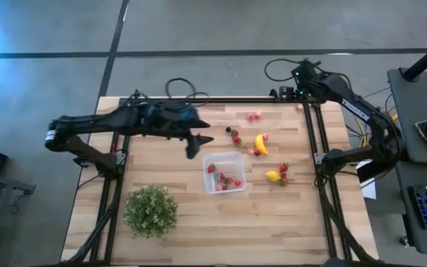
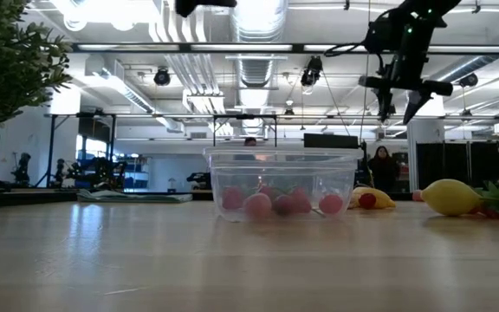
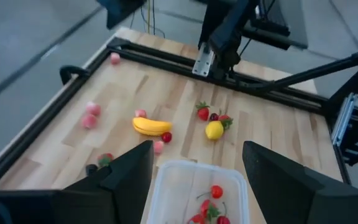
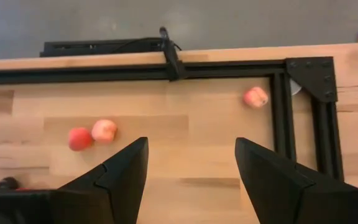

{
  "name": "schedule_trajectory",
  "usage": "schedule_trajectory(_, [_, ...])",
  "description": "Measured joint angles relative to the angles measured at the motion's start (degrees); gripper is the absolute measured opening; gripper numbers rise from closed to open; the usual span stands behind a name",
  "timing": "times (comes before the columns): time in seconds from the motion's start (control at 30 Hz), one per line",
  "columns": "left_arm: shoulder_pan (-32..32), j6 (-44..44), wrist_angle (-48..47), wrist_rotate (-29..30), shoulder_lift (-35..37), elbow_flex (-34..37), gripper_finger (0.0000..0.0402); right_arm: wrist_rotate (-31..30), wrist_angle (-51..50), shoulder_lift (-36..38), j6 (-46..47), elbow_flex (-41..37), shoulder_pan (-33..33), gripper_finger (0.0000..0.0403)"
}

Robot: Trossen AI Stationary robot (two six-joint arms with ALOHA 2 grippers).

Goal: Pick and placing Produce into tupperware
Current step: Put the peach into the transparent container

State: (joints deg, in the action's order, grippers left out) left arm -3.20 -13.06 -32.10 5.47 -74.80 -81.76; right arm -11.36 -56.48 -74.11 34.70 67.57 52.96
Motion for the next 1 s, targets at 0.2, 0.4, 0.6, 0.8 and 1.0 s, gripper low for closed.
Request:
schedule_trajectory(0.2, [0.0, 0.4, 14.9, 0.0, 14.6, 18.5, 0.0233, -1.4, 0.2, 0.3, 2.3, 0.5, -1.4, 0.0233])
schedule_trajectory(0.4, [-0.1, -2.2, 22.5, 1.6, 28.0, 34.7, 0.0233, -5.0, -0.4, -0.2, 3.3, -0.5, -0.9, 0.0233])
schedule_trajectory(0.6, [-0.2, -6.1, 29.0, 4.1, 36.8, 46.4, 0.0233, -5.9, -0.3, -6.8, 8.2, -1.2, -0.3, 0.0233])
schedule_trajectory(0.8, [-0.2, -6.2, 34.1, 3.8, 42.4, 53.1, 0.0233, -8.0, -0.3, -14.4, 17.7, -1.3, 1.9, 0.0233])
schedule_trajectory(1.0, [-0.2, -7.6, 35.3, 3.8, 47.4, 58.1, 0.0233, -10.9, -0.3, -18.5, 25.1, -0.7, 3.1, 0.0233])
